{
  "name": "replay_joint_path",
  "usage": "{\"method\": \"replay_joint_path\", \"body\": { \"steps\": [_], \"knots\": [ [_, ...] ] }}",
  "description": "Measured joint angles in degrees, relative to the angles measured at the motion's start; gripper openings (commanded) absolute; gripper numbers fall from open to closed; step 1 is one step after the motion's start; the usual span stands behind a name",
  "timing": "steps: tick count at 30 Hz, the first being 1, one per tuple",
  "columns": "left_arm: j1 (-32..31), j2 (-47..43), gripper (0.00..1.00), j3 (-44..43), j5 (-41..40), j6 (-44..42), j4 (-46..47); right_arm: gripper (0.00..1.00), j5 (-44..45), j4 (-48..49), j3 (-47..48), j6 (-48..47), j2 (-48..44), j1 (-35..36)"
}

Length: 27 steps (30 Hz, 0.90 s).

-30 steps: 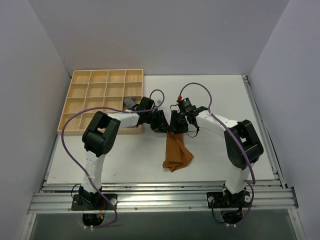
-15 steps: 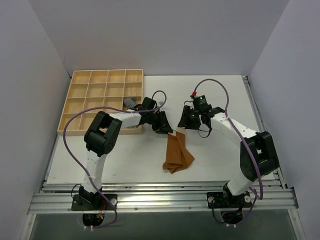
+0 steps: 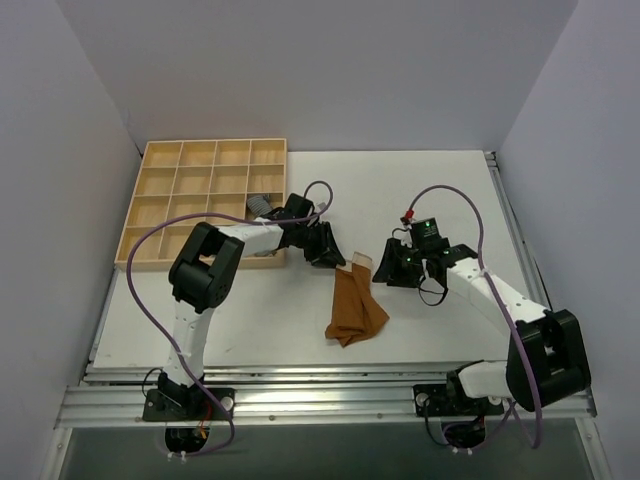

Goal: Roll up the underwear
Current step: Fold the underwear

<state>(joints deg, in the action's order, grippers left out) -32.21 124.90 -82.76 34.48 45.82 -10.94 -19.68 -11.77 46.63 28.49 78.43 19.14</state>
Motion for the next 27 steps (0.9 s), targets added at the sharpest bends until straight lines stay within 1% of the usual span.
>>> {"method": "replay_joint_path", "body": {
  "steps": [4,8,11,13,18,27],
  "knots": [
    [0.0,0.1,0.39,0.0,0.0,0.0,0.0,0.38,-1.4,-0.6,-5.7,1.2,-6.6,-0.1],
    [0.0,0.1,0.39,-0.2,-0.1,0.0,-0.3,0.38,-0.7,-2.9,-11.1,7.4,-14.2,-0.1],
    [0.0,0.2,0.39,-0.4,-0.2,-0.2,-0.7,0.38,1.1,-4.7,-13.2,12.3,-20.9,-0.1],
    [0.0,0.2,0.39,-0.4,-0.1,-0.2,-0.7,0.37,2.4,-5.0,-14.1,14.9,-23.0,-0.1],
    [0.0,0.2,0.39,-0.4,-0.1,-0.2,-0.7,0.36,4.6,-5.0,-16.7,17.9,-20.9,-0.1],
    [0.0,0.2,0.39,-0.4,-0.1,-0.2,-0.6,0.34,6.9,-2.1,-16.9,18.1,-13.1,-0.1]
  ]
}}
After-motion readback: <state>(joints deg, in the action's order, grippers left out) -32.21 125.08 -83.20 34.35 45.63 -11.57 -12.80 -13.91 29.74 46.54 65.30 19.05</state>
